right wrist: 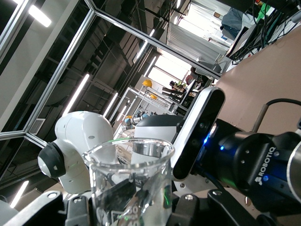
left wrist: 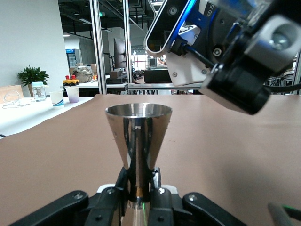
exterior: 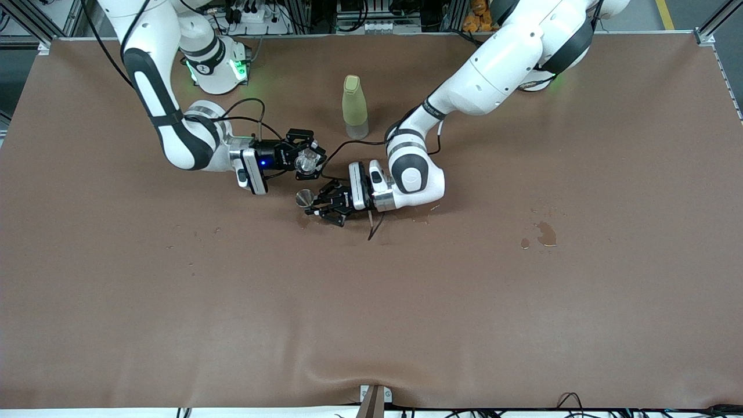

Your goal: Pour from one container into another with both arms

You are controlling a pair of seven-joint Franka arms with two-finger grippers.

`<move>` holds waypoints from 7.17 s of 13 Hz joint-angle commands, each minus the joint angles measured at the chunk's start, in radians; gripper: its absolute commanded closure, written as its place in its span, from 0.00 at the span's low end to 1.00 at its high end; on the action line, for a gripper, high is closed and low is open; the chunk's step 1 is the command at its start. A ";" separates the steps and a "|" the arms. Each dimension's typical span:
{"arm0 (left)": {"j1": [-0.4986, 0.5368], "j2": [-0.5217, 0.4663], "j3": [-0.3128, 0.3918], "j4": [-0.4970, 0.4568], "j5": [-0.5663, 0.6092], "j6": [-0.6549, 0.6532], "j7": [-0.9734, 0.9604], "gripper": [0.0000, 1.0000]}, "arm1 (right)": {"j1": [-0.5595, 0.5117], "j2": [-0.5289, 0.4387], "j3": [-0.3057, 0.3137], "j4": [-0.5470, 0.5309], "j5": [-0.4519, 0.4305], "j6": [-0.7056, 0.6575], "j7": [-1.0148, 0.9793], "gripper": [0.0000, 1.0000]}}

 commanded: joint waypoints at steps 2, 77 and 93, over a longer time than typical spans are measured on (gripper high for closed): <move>0.005 -0.002 -0.002 -0.010 -0.047 -0.018 0.088 1.00 | -0.024 -0.033 0.011 -0.024 0.021 -0.006 0.066 1.00; 1.000 -0.332 -0.217 -0.584 0.847 -0.429 -0.093 1.00 | -0.548 0.195 -0.137 0.473 -0.743 -0.258 -0.703 1.00; 1.391 -0.119 -0.110 -0.456 1.268 -0.653 -0.150 1.00 | -0.593 0.675 -0.138 0.779 -0.764 -0.237 -1.145 1.00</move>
